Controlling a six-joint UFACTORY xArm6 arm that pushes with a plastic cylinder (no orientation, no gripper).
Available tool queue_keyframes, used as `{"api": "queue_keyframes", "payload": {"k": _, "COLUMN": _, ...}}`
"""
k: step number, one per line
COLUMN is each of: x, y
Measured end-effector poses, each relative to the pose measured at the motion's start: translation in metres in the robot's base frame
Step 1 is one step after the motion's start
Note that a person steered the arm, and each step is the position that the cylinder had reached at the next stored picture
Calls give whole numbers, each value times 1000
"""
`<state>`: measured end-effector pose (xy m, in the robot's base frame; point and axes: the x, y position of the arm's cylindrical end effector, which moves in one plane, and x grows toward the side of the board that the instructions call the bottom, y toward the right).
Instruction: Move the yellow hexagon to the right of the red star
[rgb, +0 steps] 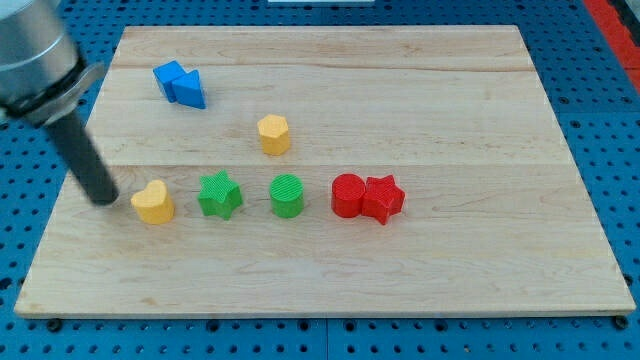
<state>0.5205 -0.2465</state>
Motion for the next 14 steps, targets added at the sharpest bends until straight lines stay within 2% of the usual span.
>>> {"api": "queue_keyframes", "payload": {"k": 1, "x": 63, "y": 14}}
{"api": "queue_keyframes", "payload": {"k": 2, "x": 54, "y": 77}}
{"api": "queue_keyframes", "payload": {"k": 3, "x": 34, "y": 86}}
{"api": "queue_keyframes", "payload": {"k": 7, "x": -7, "y": 94}}
{"api": "queue_keyframes", "payload": {"k": 10, "x": -19, "y": 88}}
{"api": "queue_keyframes", "payload": {"k": 12, "x": -62, "y": 91}}
{"api": "queue_keyframes", "payload": {"k": 13, "x": -87, "y": 112}}
{"api": "queue_keyframes", "payload": {"k": 14, "x": -130, "y": 177}}
